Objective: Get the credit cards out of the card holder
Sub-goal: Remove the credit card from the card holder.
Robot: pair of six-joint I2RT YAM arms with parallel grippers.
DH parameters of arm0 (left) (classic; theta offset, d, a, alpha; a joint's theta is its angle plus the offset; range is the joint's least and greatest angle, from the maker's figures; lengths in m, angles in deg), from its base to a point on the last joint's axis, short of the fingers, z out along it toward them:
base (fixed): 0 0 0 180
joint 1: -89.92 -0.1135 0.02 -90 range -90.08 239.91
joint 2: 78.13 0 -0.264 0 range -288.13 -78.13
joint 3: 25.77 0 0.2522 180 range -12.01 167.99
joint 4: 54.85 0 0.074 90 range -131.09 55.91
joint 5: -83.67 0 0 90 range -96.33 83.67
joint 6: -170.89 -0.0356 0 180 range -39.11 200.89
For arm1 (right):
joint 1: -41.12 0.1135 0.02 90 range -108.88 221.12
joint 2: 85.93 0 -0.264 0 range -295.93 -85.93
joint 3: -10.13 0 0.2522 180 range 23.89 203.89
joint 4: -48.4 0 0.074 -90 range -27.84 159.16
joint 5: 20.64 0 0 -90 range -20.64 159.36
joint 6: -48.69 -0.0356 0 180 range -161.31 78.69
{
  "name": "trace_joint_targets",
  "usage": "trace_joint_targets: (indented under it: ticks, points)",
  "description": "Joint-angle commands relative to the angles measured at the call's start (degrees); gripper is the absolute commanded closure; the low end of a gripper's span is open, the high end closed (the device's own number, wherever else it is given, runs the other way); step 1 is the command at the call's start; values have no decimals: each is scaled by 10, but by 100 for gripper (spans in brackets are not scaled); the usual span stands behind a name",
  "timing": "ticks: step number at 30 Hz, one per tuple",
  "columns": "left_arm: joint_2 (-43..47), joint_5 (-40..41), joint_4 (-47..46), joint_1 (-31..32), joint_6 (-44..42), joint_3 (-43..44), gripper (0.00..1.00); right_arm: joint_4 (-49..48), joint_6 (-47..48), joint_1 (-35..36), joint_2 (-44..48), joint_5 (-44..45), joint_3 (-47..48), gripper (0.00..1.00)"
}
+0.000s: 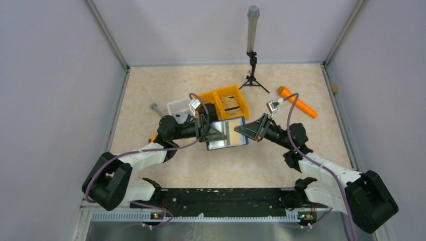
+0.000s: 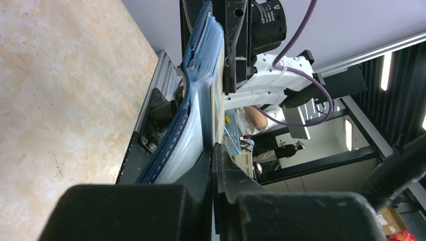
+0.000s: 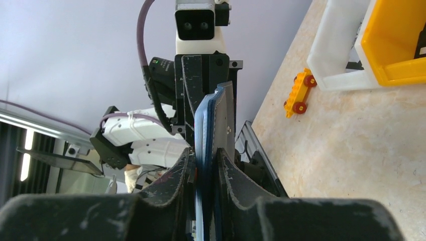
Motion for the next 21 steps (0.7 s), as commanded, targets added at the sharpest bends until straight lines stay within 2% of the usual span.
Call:
trace_joint_targets:
  ticks: [1, 7, 11, 15, 21]
  points:
    - [-6, 6, -68, 10, 14, 7, 100, -36, -2, 3, 5, -9, 1, 80]
    - [-5, 8, -89, 5, 26, -3, 100, -37, -5, 3, 14, -6, -1, 78]
    - [-3, 9, -95, -1, 28, -10, 100, -39, -7, 2, 19, -1, -4, 71]
    - [-1, 6, -95, -8, 27, -17, 100, -47, -10, 2, 19, 1, -7, 69]
    - [9, 6, -78, -13, 17, -26, 100, -48, -13, 2, 18, 1, -7, 74]
